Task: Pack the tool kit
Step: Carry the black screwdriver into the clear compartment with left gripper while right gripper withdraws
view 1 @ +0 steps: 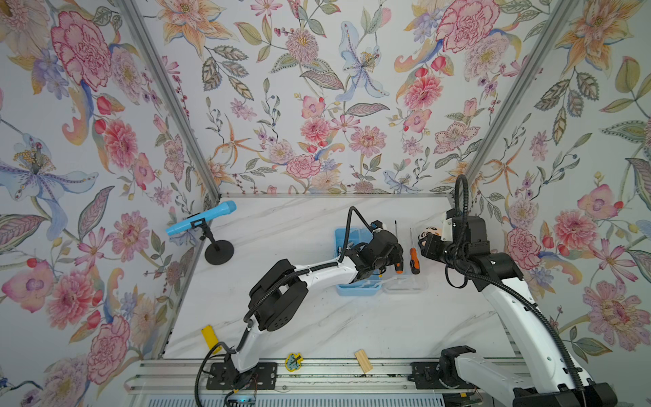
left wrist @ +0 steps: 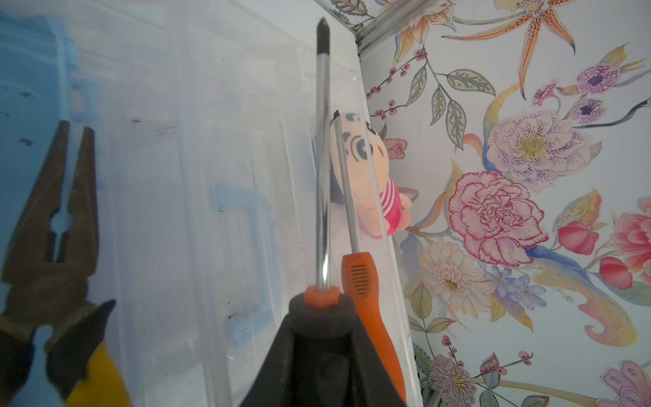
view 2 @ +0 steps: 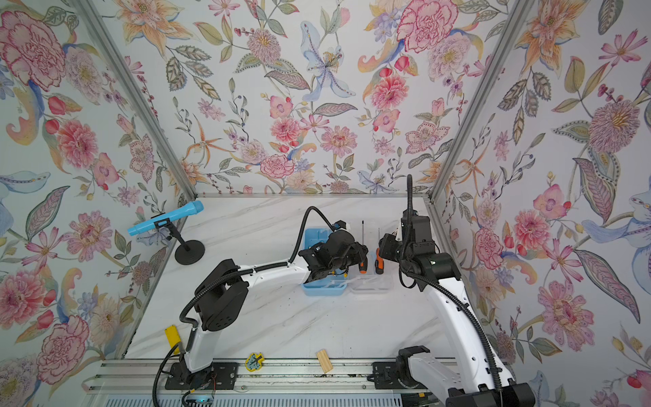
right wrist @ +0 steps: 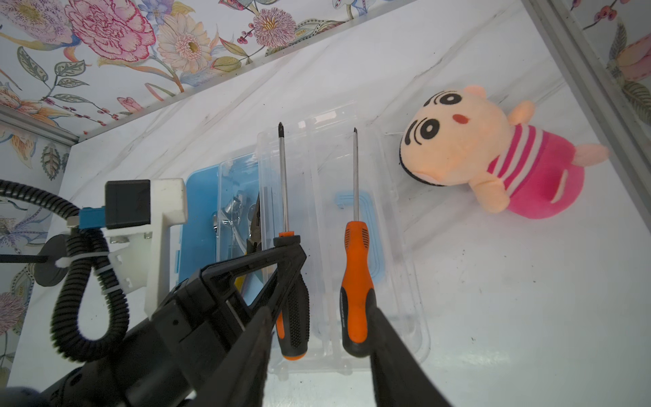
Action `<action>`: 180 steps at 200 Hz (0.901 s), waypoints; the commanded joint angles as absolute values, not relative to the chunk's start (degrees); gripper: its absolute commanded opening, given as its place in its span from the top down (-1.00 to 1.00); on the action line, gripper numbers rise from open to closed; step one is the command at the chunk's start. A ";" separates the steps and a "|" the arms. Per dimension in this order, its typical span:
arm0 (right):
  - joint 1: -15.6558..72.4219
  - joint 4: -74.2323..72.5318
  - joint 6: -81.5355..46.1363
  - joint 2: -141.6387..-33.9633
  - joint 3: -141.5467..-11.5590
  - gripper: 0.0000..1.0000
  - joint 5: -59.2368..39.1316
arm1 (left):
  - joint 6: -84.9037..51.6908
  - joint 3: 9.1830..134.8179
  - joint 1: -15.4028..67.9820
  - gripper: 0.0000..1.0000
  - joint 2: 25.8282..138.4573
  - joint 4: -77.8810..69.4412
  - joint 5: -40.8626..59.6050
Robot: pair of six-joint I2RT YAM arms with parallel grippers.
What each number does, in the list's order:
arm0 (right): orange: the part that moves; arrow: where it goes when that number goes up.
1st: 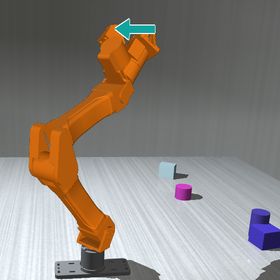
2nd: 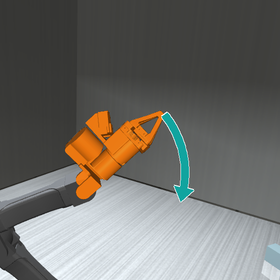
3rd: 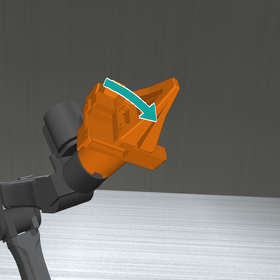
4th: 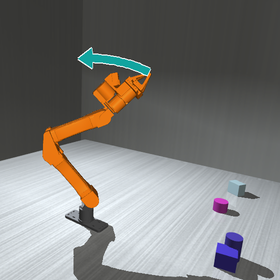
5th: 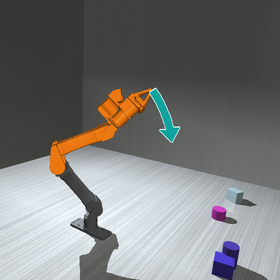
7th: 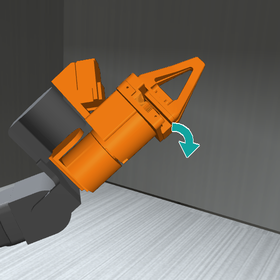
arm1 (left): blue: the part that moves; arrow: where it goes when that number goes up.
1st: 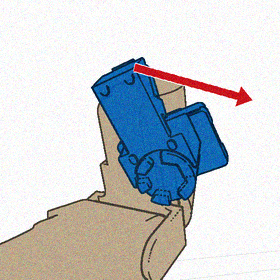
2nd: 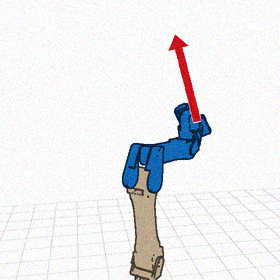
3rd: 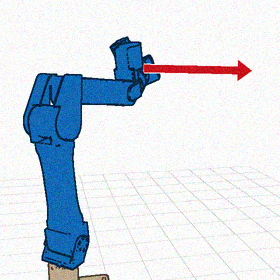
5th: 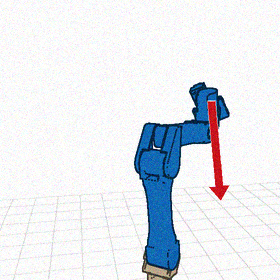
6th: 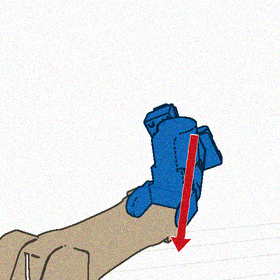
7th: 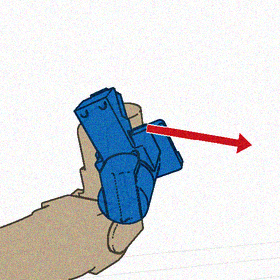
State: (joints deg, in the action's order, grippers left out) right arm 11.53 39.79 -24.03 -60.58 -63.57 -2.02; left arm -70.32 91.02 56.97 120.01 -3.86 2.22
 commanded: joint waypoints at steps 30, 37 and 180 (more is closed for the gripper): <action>11.33 39.90 -24.55 -59.92 -63.02 0.02 -2.59 | -68.14 89.91 57.09 0.30 117.21 -0.51 0.31; 11.34 39.76 -24.65 -59.97 -63.02 0.02 -2.72 | -67.83 89.98 56.96 0.24 117.04 -0.62 0.36; 19.03 29.29 -27.42 -63.47 -62.22 -0.01 -4.98 | -43.27 71.79 51.84 -0.51 90.74 -2.35 -20.50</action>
